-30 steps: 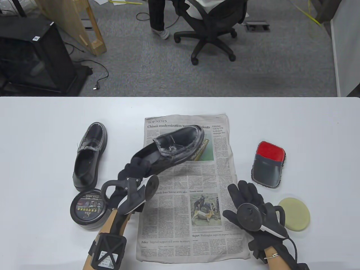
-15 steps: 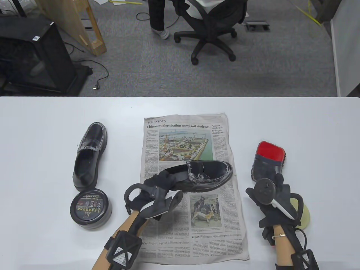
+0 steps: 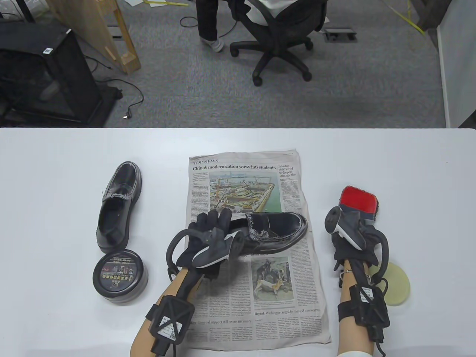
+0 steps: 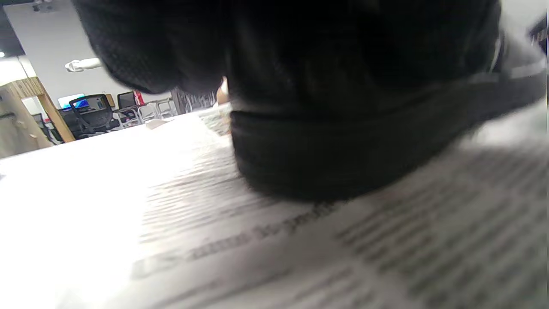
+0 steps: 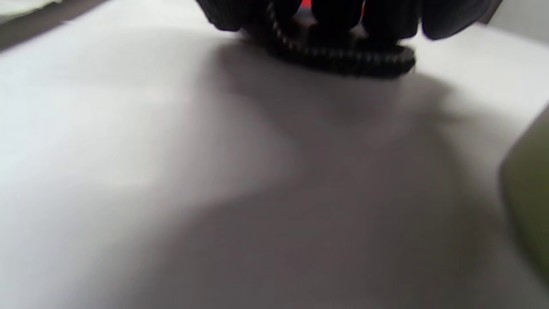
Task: Dip and apply leather care cream with polishing sponge on shoes
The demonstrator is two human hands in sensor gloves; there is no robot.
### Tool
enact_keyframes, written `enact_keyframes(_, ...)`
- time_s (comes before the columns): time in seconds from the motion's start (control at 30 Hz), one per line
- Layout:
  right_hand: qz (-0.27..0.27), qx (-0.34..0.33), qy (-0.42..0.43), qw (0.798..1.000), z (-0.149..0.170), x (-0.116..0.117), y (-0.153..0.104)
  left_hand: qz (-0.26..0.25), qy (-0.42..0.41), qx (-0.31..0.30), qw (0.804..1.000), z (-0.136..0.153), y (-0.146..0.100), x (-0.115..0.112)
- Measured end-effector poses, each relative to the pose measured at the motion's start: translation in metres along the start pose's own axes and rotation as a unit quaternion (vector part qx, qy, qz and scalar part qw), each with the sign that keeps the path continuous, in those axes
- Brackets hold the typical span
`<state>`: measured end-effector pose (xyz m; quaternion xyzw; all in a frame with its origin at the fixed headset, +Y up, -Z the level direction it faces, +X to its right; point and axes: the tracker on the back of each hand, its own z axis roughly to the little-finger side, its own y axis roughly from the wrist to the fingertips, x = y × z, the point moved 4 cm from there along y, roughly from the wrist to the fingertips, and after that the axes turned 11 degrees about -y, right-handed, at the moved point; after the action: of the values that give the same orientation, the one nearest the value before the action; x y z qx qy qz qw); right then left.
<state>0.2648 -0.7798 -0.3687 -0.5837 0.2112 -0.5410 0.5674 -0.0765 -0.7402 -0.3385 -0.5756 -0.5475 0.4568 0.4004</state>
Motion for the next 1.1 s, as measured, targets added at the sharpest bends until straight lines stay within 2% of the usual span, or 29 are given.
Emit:
enact_keyframes(0.07,0.031,0.004,0.023,0.999,0.007,-0.008,-0.006,0.031,-0.024,0.001,0.999,0.005,0.002,-0.002)
enact_keyframes(0.13,0.06,-0.017,0.078,0.995,0.009,-0.017,-0.016,0.015,-0.017,-0.001,1.0,0.007,0.001,-0.003)
enact_keyframes(0.2,0.126,-0.076,0.15,0.978,0.005,-0.034,-0.037,0.012,-0.015,-0.001,1.0,0.006,0.001,-0.003)
enact_keyframes(0.27,0.158,-0.152,0.193,0.956,-0.008,-0.047,-0.06,0.011,-0.023,0.0,1.0,0.007,0.001,-0.002)
enact_keyframes(0.4,0.195,-0.261,0.195,0.925,-0.052,-0.064,-0.099,0.004,-0.029,-0.002,1.0,0.008,0.0,-0.002)
enact_keyframes(0.5,0.2,-0.329,0.188,0.904,-0.094,-0.07,-0.117,0.011,-0.029,-0.008,0.999,0.007,0.001,-0.002)
enact_keyframes(0.57,0.19,-0.345,0.2,0.897,-0.112,-0.075,-0.121,0.014,-0.02,-0.008,1.0,0.007,0.002,-0.001)
enact_keyframes(0.63,0.204,-0.343,0.216,0.891,-0.118,-0.084,-0.118,0.017,-0.022,-0.009,1.0,0.007,0.002,-0.001)
enact_keyframes(0.7,0.177,-0.352,0.27,0.879,-0.124,-0.087,-0.111,0.018,-0.023,-0.012,1.0,0.007,0.002,-0.001)
enact_keyframes(0.73,0.144,-0.362,0.285,0.876,-0.131,-0.087,-0.106,0.018,-0.022,-0.013,1.0,0.007,0.002,-0.001)
enact_keyframes(0.8,0.099,-0.351,0.249,0.897,-0.141,-0.084,-0.096,0.02,-0.023,-0.01,0.999,0.007,0.002,-0.001)
enact_keyframes(0.9,0.11,-0.296,0.185,0.931,-0.142,-0.086,-0.082,0.013,-0.026,-0.004,1.0,0.01,0.001,-0.002)
enact_keyframes(1.0,0.087,-0.26,0.15,0.95,-0.127,-0.078,-0.068,0.008,-0.028,0.004,1.0,0.013,0.001,-0.002)
enact_keyframes(1.1,0.096,-0.222,0.112,0.964,-0.103,-0.065,-0.064,0.006,-0.029,0.011,1.0,0.014,0.002,-0.002)
